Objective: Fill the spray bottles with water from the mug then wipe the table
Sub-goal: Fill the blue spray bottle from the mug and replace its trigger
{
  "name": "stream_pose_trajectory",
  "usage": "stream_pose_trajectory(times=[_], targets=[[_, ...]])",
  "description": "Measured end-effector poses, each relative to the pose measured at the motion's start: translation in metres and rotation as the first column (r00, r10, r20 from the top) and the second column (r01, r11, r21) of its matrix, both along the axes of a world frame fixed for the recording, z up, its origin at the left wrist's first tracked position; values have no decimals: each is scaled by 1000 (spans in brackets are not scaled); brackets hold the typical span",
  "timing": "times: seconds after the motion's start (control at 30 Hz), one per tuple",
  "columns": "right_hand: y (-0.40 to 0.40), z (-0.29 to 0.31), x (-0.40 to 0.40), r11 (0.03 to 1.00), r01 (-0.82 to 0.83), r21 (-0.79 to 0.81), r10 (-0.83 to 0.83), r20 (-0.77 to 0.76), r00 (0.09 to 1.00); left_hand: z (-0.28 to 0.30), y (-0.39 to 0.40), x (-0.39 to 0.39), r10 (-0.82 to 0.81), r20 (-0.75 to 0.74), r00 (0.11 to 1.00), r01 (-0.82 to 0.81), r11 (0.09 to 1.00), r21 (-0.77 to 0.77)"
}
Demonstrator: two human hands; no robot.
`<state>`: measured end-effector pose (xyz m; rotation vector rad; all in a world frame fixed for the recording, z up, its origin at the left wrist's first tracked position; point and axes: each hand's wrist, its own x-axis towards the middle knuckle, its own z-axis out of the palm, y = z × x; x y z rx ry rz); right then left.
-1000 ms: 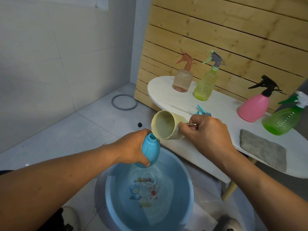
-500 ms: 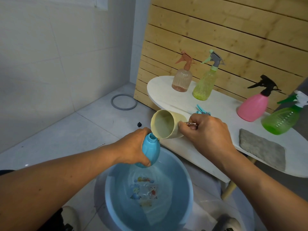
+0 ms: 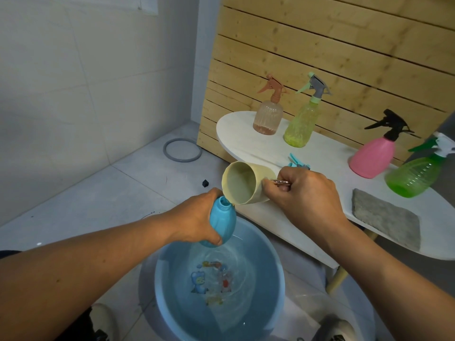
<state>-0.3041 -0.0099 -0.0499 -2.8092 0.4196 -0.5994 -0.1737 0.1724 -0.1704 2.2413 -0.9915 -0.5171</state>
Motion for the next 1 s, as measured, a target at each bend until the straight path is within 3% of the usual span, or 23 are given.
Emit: stream_pose_trajectory(times=[1.0], targets=[[3,0,-1,997,-39,-64,41,21,999,0,0,-2,-2,-13,1000,1,1000,-20]])
